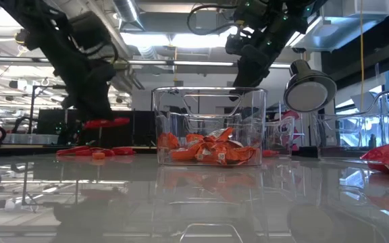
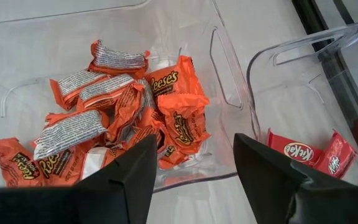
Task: Sort candy
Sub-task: Put the red chocolate into the top transparent bin
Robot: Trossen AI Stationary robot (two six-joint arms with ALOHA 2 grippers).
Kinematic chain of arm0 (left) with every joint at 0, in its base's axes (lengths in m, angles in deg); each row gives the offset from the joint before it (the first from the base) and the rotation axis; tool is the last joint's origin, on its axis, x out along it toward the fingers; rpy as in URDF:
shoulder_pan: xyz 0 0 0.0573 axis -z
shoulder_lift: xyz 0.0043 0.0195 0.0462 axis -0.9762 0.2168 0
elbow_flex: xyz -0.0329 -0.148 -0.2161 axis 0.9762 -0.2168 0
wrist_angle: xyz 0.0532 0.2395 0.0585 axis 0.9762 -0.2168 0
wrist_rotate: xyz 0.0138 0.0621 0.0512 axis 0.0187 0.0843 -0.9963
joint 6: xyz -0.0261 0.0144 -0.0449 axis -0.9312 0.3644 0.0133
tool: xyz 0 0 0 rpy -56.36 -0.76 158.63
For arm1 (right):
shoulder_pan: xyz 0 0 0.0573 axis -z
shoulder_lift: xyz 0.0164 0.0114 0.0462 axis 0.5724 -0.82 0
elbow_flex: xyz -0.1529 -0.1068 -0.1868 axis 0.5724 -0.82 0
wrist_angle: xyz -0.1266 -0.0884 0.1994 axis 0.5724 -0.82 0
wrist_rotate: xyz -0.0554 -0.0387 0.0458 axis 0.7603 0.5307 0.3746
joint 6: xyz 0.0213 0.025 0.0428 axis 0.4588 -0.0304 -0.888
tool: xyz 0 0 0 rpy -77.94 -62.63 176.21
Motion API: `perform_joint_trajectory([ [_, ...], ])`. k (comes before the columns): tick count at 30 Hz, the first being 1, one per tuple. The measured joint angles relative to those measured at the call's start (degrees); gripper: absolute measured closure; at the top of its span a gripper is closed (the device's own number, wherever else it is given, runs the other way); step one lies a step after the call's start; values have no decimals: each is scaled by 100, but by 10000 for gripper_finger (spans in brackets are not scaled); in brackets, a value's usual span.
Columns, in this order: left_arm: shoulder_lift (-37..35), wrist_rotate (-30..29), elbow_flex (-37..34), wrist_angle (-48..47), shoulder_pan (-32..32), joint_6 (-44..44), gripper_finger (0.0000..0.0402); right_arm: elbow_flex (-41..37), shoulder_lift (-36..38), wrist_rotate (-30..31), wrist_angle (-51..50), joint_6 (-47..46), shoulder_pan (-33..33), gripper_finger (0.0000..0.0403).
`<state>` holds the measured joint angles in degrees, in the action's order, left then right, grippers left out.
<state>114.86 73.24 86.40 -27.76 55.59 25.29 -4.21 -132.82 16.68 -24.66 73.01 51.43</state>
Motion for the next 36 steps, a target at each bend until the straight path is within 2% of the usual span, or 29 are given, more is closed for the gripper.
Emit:
perform_joint_trajectory([
  [6, -291, -17, 9, 796, 342, -162, 281, 0, 0, 0, 24, -7, 0, 191],
  [12, -314, -20, 11, 1756, 587, -236, 282, 0, 0, 0, 322, -9, 0, 191],
  [19, -314, -39, 12, 2412, 843, -259, 282, 0, -4, 0, 691, -10, 0, 191],
  [27, -312, -696, 15, 2824, 1204, -364, 281, 7, -82, -149, 1184, -50, -7, 191],
  [36, -120, -1248, 20, 3281, 1587, -365, 281, 7, -490, -205, 2465, -208, -170, 191],
])
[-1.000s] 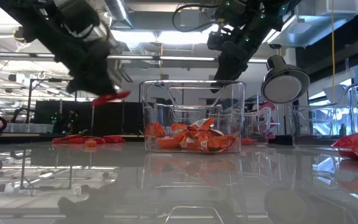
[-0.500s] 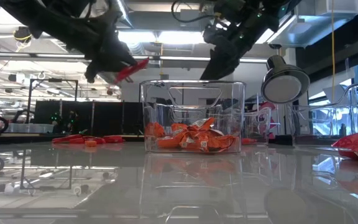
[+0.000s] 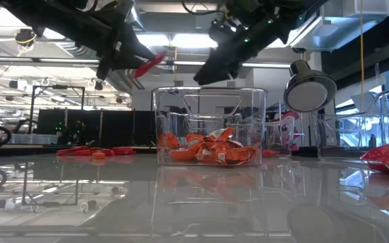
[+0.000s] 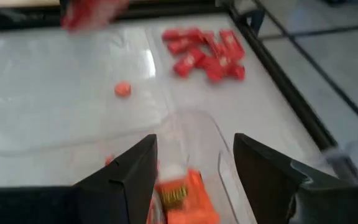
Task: Sort candy
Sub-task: Put the red chocolate into the top transparent bin
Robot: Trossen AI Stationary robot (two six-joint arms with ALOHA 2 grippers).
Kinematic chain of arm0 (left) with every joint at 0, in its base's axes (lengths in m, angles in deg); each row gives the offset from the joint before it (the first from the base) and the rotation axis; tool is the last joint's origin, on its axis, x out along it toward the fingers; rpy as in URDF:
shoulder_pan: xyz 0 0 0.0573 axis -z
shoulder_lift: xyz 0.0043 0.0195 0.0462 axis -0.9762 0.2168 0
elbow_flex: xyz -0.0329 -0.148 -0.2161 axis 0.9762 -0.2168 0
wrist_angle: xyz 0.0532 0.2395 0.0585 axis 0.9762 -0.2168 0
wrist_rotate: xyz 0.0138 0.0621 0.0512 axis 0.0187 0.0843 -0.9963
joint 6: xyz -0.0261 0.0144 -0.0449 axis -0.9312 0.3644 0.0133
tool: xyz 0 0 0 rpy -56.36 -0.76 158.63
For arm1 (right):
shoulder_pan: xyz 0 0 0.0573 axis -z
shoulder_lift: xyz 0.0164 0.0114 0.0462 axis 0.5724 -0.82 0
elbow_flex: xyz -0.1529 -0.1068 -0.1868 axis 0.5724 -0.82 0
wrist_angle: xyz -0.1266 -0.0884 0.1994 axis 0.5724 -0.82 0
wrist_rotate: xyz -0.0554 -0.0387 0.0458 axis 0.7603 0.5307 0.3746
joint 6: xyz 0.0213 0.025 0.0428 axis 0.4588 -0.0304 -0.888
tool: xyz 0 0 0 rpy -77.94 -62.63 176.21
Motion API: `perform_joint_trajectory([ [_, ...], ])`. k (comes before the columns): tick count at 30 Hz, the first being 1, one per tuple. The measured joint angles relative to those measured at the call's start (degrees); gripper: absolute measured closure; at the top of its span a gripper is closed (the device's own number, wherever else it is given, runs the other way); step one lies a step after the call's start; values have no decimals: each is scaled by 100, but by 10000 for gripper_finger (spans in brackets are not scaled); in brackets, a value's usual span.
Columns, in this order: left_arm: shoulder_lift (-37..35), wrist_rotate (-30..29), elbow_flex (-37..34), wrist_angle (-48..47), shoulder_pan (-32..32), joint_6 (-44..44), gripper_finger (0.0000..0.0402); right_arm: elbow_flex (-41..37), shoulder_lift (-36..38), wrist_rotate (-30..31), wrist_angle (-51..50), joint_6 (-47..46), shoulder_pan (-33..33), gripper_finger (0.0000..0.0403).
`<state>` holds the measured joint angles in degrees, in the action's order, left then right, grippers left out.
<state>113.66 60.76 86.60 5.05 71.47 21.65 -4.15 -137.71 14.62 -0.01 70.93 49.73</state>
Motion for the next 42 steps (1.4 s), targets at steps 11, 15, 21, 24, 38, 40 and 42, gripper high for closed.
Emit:
perform_joint_trajectory([
  [11, 91, -317, -2, 307, 75, -112, 281, -7, -698, 157, 1587, -216, -548, 191],
  [15, 141, -315, -2, 430, 187, 275, 281, -5, -872, 117, 2200, -780, -599, 191],
  [21, 204, -725, -2, 387, 450, 783, 281, -9, -804, -301, 2279, -1573, -495, 191],
  [24, 240, -922, -2, 462, 554, 995, 281, -2, -788, -424, 2458, -1981, -455, 191],
  [38, 899, -1067, -2, 1176, 720, 1536, 281, -9, -793, -326, 2893, -2805, -470, 191],
  [40, 946, -1069, -2, 1349, 720, 1574, 281, -7, -793, -304, 2883, -2804, -470, 191],
  [42, 975, -1076, -2, 1394, 718, 1572, 281, -9, -793, -295, 2874, -2804, -470, 191],
])
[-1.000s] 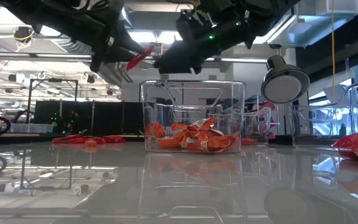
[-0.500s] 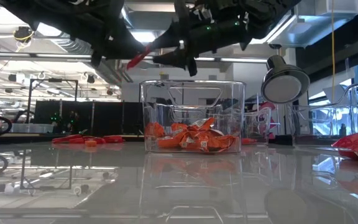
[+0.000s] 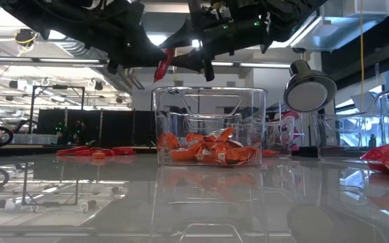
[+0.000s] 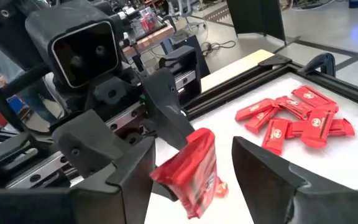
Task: Sort candy
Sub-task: Put the red chocolate into the top transparent bin
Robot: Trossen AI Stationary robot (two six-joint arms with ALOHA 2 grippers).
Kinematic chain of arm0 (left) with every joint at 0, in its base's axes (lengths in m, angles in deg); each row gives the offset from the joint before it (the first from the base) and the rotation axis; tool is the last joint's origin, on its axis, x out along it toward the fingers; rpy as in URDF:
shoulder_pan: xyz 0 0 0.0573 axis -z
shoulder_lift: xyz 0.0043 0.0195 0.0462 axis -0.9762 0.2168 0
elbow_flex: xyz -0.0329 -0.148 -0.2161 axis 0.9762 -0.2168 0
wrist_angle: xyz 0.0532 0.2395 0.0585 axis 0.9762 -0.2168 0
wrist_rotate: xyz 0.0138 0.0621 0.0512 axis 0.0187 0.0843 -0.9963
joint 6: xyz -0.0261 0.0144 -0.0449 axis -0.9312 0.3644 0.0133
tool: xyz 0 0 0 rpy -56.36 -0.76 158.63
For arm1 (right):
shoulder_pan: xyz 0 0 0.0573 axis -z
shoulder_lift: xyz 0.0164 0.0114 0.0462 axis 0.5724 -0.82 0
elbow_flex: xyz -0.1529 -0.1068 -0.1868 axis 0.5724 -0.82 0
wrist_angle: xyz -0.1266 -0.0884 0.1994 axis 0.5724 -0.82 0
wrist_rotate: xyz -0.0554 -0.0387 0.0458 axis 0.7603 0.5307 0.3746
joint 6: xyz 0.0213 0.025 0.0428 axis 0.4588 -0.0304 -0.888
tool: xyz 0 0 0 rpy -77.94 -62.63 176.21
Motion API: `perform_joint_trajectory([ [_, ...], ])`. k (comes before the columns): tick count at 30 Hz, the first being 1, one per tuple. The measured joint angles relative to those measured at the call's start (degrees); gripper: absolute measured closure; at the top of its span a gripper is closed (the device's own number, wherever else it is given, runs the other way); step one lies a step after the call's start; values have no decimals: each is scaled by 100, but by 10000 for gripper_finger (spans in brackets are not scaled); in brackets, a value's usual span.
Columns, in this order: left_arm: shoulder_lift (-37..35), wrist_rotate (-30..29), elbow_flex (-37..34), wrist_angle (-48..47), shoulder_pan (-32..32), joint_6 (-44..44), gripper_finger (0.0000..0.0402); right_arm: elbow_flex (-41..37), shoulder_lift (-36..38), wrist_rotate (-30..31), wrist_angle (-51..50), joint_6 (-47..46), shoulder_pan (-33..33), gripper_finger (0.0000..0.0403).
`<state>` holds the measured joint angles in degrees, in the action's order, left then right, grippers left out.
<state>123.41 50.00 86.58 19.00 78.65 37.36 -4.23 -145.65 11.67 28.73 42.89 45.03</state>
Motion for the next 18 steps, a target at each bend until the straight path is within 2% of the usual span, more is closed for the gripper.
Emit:
perform_joint_trajectory([
  [3, 5, -7, 0, 56, -2, 1, 281, 0, 0, 7, -38, 45, 0, 195],
  [6, 2, -4, 0, 69, 0, -25, 281, 1, 0, 9, -91, 146, 0, 217],
  [14, 2, -23, 0, 60, 0, -192, 281, 0, 2, -27, -137, 404, 4, 341],
  [18, 2, -23, 0, 9, -2, -374, 281, 1, 2, -55, -187, 592, 4, 387],
])
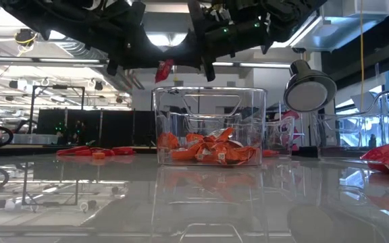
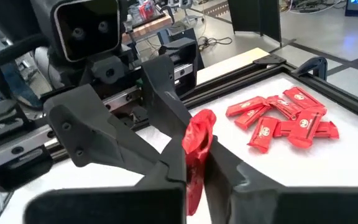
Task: Sort candy
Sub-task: Put the red chocolate into the top transparent bin
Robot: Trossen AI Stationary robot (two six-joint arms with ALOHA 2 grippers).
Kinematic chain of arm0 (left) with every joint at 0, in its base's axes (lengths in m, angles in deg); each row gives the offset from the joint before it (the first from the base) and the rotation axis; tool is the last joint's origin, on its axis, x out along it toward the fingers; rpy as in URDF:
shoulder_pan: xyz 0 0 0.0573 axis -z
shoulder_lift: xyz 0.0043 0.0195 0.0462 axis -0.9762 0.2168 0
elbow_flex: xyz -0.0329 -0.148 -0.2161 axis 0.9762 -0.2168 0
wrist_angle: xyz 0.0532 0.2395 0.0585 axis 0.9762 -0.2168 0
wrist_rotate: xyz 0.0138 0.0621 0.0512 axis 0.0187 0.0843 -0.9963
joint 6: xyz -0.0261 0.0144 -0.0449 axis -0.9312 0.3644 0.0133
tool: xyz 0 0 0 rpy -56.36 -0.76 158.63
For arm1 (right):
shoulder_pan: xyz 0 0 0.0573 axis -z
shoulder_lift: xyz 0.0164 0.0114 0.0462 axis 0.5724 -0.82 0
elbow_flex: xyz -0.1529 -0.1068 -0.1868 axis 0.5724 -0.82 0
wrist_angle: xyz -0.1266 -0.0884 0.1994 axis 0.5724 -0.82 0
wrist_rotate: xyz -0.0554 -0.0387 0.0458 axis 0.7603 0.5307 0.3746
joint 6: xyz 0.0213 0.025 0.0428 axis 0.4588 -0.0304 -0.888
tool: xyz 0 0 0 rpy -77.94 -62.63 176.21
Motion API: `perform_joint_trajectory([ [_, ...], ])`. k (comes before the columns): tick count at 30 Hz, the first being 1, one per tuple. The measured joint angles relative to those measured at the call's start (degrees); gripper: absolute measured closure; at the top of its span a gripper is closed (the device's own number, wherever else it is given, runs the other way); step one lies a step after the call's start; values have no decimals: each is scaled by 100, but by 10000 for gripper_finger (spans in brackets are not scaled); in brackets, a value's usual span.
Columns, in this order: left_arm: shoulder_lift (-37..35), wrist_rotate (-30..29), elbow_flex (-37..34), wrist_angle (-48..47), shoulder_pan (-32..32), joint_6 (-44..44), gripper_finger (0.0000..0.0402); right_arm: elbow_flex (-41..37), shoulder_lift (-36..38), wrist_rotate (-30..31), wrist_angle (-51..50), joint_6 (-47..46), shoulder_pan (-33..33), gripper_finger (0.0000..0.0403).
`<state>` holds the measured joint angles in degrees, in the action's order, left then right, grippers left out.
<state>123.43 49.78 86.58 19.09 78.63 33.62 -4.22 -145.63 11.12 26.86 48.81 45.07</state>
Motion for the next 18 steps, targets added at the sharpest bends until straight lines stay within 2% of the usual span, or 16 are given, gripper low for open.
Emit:
perform_joint_trajectory([
  [4, -30, 29, 0, -155, -1, -23, 268, 1, 11, -2, -108, 217, 0, 390],
  [9, -242, 27, -2, -580, -49, -141, 228, 1, 342, 236, -712, 685, 0, 377],
  [13, -511, 25, 0, -1110, -70, -212, 206, 1, 889, 1025, -1675, 1488, 0, 382],
  [18, -605, 23, 0, -1930, -75, -634, 203, 5, 1630, 2356, -2731, 2498, 90, 380],
])
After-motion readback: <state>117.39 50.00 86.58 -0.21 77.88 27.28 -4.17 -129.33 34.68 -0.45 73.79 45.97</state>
